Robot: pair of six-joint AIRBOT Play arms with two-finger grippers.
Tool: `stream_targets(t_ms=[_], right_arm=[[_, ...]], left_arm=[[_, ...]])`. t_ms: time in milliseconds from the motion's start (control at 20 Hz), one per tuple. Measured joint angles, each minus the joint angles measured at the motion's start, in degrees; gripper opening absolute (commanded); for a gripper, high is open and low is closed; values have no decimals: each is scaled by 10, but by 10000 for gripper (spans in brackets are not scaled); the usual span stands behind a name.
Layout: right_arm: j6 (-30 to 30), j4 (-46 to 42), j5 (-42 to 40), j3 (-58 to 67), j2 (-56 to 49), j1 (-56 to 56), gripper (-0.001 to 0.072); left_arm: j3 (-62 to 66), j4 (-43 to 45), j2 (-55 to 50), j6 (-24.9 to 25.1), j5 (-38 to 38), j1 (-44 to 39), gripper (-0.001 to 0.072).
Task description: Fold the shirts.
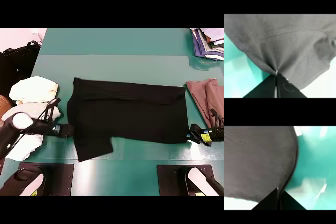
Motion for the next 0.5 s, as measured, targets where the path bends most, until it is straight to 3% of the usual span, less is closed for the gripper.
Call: stream_targets(t_ms=[250,500], right_arm=[[32,-54,80,14,114,4,13],[71,-68,106,113,114,61,13]], left_arm=[[-20,-14,142,-90,-139,0,25],[62,-6,140,-104,-130,0,26]])
